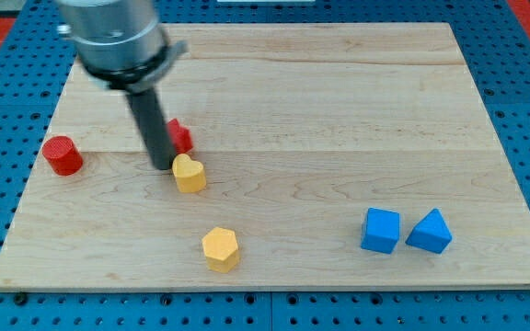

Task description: Move red star towards green circle

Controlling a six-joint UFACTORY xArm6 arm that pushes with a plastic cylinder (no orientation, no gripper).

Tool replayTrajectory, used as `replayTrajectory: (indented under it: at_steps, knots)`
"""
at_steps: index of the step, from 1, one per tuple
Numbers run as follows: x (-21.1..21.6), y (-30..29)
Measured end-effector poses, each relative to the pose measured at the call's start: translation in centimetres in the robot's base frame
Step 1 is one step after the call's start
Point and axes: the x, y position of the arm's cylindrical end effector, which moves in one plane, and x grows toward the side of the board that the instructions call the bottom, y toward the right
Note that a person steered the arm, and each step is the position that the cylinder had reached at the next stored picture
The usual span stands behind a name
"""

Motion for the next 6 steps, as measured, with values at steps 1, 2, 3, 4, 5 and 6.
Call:
replayTrajectory:
  at_steps: [1,2,3,4,5,6]
  knots:
    - [-4.2,0.3]
    - [-9.2,-0.6]
    - [-12.7,1.0]
    - [-15.2,3.3]
    - [-17.1,4.0]
    - [-18.9,6.3]
